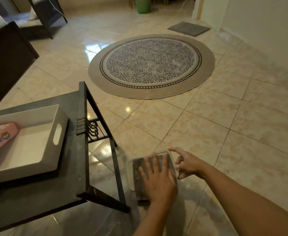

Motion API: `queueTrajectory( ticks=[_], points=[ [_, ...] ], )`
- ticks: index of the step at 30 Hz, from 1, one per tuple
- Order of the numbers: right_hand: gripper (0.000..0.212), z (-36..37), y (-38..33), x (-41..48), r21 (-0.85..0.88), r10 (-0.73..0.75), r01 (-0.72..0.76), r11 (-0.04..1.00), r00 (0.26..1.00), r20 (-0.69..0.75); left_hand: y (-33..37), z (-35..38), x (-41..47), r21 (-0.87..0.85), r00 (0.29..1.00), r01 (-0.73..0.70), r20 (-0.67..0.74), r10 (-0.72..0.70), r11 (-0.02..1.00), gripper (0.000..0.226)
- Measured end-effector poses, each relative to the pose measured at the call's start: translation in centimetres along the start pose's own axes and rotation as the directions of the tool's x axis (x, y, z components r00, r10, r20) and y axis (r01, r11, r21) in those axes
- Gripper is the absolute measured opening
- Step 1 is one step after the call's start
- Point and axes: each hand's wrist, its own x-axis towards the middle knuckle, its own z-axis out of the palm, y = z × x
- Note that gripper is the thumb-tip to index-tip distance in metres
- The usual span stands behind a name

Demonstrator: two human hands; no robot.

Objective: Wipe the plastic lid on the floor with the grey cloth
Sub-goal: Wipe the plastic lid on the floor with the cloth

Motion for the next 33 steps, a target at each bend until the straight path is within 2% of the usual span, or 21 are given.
queueTrajectory(
  ticks=[2,5,6,11,15,17,20,23,27,31,32,33],
  points=[
    [0.079,0.1,0.3,0.1,-0.007,-0.010,0.010,1.000,1.000,-0.002,-0.1,-0.7,1.8,-0.002,1.000,-0.030,0.009,0.030,1.000,0.061],
    [0.078,0.2,0.6,0.1,-0.005,-0.013,0.013,1.000,1.000,-0.025,-2.7,-1.9,2.7,-0.020,0.983,0.179,-0.042,-0.179,0.984,0.061],
    [0.079,0.2,0.6,0.1,-0.005,-0.012,0.012,1.000,1.000,-0.024,-2.8,-1.6,1.9,-0.018,0.976,0.209,-0.055,-0.210,0.978,0.062],
    [0.079,0.2,0.3,0.2,0.011,-0.019,0.019,1.000,1.000,-0.013,0.5,-0.4,1.2,-0.020,1.000,0.002,0.028,-0.001,1.000,0.061],
    [0.076,0.5,0.7,0.1,0.045,-0.011,0.012,0.999,0.999,-0.035,-2.9,-2.6,3.0,-0.077,0.997,0.059,-0.048,-0.063,0.995,0.060],
    [0.076,0.5,0.7,0.1,0.077,-0.004,0.009,0.997,0.998,-0.061,-4.7,-2.5,1.7,-0.068,0.996,0.028,-0.082,-0.033,0.997,0.062],
    [0.075,0.6,0.6,0.4,0.148,0.027,-0.009,0.989,0.993,-0.117,-5.3,-1.5,0.4,-0.013,0.997,0.011,-0.073,-0.012,1.000,0.064],
    [0.074,1.5,1.0,0.1,0.228,0.082,-0.042,0.973,0.982,-0.170,-4.2,-1.8,1.3,-0.043,0.995,0.072,-0.062,-0.074,0.997,0.064],
    [0.071,3.5,1.8,-1.3,0.387,0.197,-0.073,0.919,0.937,-0.290,-2.5,-2.5,2.2,-0.063,0.993,0.121,0.003,-0.121,0.991,0.064],
    [0.079,6.5,2.1,-2.9,0.517,0.363,-0.149,0.843,0.866,-0.343,-1.7,-2.3,1.8,-0.103,1.000,0.007,0.009,-0.006,0.995,0.064],
    [0.082,7.1,2.0,-3.2,0.501,0.398,-0.191,0.844,0.850,-0.346,-1.9,-2.1,1.6,-0.103,1.000,-0.015,0.003,0.016,0.995,0.063],
    [0.081,7.1,1.5,-3.2,0.406,0.404,-0.238,0.882,0.826,-0.394,-2.2,-1.9,1.6,-0.100,1.000,-0.031,-0.003,0.031,0.995,0.062]
  ],
)
